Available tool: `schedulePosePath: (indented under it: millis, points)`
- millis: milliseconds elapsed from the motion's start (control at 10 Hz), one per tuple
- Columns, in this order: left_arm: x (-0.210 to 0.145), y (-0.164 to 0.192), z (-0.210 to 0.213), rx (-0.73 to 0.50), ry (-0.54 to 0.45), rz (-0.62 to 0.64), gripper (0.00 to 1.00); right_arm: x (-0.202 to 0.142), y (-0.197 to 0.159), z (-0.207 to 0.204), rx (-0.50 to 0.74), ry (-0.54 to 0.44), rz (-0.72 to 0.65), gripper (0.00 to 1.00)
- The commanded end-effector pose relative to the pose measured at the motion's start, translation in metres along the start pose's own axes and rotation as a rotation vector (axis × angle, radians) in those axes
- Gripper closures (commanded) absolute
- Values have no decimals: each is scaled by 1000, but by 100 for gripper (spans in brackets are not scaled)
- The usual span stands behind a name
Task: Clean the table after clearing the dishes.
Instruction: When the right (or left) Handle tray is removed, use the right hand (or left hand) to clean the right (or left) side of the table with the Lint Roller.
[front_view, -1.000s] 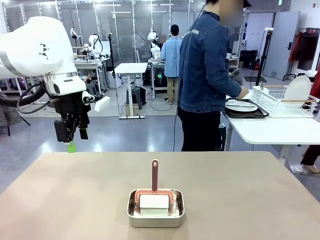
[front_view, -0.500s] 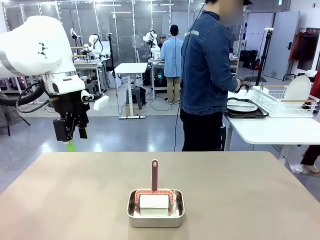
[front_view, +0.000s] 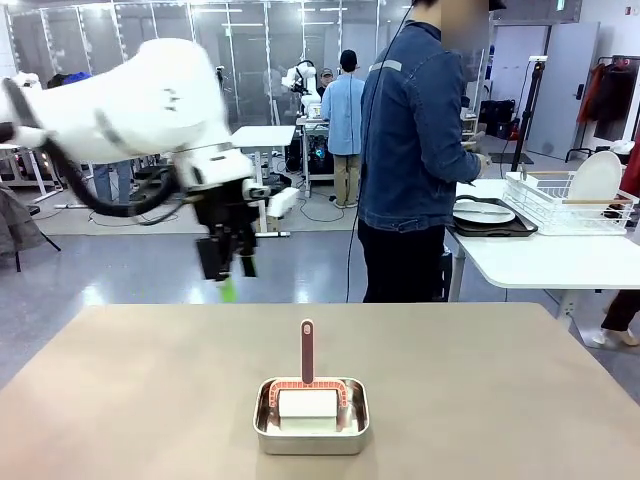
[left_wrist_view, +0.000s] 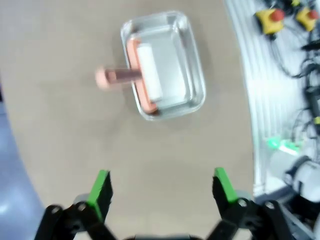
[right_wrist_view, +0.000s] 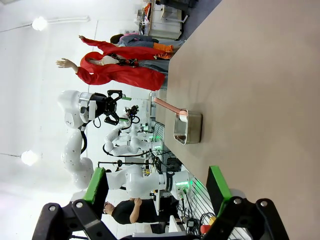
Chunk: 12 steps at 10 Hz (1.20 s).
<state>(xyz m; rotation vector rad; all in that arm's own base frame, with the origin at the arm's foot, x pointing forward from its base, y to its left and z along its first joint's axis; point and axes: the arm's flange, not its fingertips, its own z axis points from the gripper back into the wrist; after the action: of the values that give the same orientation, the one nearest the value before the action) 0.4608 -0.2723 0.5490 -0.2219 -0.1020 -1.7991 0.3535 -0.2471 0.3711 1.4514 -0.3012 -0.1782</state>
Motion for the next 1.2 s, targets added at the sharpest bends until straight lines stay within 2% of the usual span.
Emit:
schedulePosePath:
  millis: [0,200,300,400,500,700,800,1100]
  points:
    - [37,33,11,-44,86,41,0,-1,4,0,5,0,3,0]
    - [80,49,-4,-68,105,57,0,-1,4,0,5,0,3,0]
    - [94,54,-14,-70,148,66,0,-1,4,0,5,0,3,0]
    - [100,60,-24,-89,150,84,0,-1,4,0,5,0,3,0]
    - [103,64,-36,-62,144,150,0,-1,4,0,5,0,3,0]
    - [102,64,-60,-53,201,206,0,-1,4,0,5,0,3,0]
    - [96,63,-69,-52,183,231,0,-1,4,0,5,0,3,0]
    - [80,70,-95,-74,183,259,0,-1,4,0,5,0,3,0]
